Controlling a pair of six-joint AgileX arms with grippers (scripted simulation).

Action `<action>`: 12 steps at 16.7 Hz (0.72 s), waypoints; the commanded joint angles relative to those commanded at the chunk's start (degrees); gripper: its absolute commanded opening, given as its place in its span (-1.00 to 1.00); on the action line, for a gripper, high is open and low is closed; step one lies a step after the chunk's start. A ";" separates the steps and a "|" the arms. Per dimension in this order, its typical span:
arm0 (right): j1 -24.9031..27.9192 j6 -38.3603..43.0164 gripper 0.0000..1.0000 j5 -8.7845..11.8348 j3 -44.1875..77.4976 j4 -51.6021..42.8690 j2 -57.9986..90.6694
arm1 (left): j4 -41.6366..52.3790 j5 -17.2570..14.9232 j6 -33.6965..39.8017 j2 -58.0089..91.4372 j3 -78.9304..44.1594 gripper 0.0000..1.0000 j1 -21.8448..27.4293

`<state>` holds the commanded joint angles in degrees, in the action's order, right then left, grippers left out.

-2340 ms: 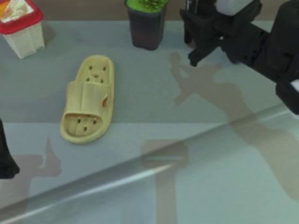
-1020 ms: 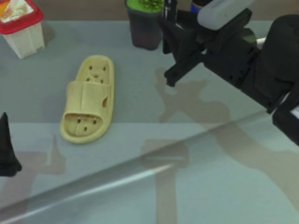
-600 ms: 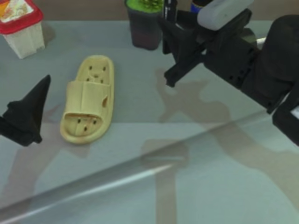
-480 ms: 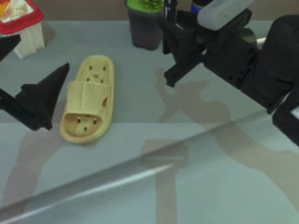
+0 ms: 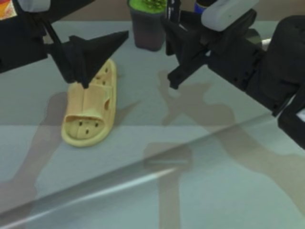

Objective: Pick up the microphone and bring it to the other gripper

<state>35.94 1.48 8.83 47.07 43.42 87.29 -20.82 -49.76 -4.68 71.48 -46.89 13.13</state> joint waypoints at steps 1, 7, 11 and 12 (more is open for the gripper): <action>0.00 0.00 -1.00 0.00 0.00 0.00 0.00 | -0.65 -1.29 -0.19 1.79 -1.33 1.00 0.34; 0.00 0.00 -1.00 0.00 0.00 0.00 0.00 | -1.33 -2.75 -0.40 3.55 -2.74 1.00 0.46; 0.00 0.00 -1.00 0.00 0.00 0.00 0.00 | -2.20 0.03 -0.23 7.17 -5.83 1.00 3.73; 0.00 0.00 -1.00 0.00 0.00 0.00 0.00 | -2.61 1.51 -0.13 8.99 -7.35 1.00 5.26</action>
<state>35.94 1.48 8.83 47.07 43.42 87.29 -23.43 -48.25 -4.80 80.47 -54.24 18.39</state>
